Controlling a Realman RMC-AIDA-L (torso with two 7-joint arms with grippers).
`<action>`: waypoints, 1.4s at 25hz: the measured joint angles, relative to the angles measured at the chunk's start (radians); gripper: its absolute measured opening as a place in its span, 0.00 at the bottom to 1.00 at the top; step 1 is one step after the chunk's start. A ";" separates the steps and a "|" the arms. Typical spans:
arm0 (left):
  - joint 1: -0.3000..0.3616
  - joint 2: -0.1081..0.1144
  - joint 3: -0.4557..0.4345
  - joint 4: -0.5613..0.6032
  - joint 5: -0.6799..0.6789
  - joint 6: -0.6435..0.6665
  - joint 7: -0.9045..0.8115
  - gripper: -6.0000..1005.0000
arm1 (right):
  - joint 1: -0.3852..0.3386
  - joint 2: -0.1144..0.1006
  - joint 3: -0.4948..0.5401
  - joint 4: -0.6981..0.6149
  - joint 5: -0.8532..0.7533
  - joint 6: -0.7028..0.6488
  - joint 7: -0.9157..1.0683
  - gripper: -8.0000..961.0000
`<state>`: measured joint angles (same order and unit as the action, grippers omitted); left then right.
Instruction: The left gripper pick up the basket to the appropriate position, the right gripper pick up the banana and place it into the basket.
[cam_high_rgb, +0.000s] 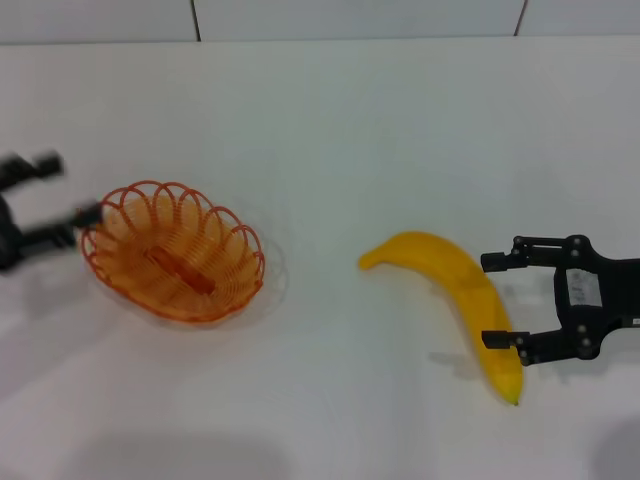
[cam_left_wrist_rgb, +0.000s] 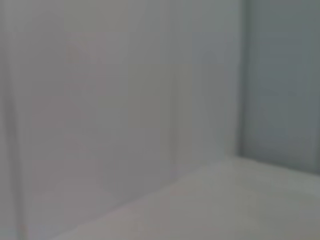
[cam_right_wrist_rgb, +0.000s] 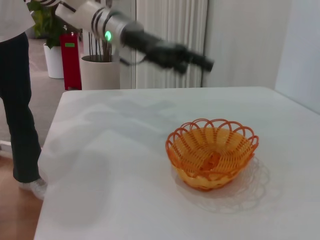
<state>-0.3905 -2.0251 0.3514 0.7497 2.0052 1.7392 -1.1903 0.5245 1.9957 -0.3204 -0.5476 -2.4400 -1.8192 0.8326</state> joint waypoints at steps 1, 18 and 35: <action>-0.007 0.003 -0.025 0.018 -0.003 0.000 -0.050 0.85 | 0.000 0.000 0.000 0.000 0.000 0.000 0.001 0.87; -0.303 0.169 -0.049 0.224 0.464 -0.013 -0.837 0.84 | 0.010 0.000 0.000 0.000 0.048 0.028 0.003 0.87; -0.435 0.077 0.326 0.279 0.758 -0.123 -0.750 0.84 | 0.031 0.003 0.000 0.009 0.052 0.028 0.003 0.87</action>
<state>-0.8254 -1.9476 0.6777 1.0288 2.7628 1.6158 -1.9408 0.5553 1.9988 -0.3206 -0.5388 -2.3884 -1.7916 0.8360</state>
